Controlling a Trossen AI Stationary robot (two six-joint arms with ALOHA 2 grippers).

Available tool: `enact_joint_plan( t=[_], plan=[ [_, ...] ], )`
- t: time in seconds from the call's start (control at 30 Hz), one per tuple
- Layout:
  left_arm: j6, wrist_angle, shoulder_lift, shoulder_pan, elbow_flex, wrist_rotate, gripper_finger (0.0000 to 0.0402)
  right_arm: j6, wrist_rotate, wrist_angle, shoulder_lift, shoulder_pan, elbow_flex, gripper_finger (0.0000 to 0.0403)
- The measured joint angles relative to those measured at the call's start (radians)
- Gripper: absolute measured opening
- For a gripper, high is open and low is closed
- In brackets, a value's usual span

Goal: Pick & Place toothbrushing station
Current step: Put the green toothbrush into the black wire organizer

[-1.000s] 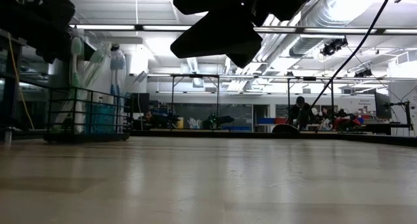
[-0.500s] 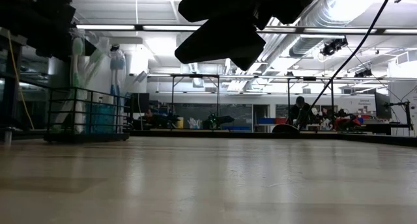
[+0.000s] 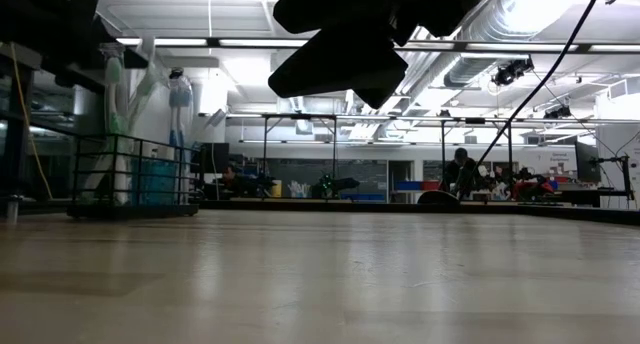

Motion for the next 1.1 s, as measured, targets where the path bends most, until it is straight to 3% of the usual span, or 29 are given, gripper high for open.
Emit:
enact_joint_plan(
  t=[0.2,0.6,1.1],
  plan=[
    [-0.042,0.001,0.074,-0.068,0.0,-0.074,0.0,0.0,0.0,0.0,0.0,0.0,0.0,0.0184],
    [-0.191,0.001,0.232,-0.073,0.0,-0.112,0.0,0.0,0.0,0.0,0.0,0.018,0.0,0.0184],
    [-0.372,-0.002,0.414,-0.073,0.0,-0.093,0.0,0.023,-0.02,0.0,0.0,0.026,0.0,0.0184]
  ],
)
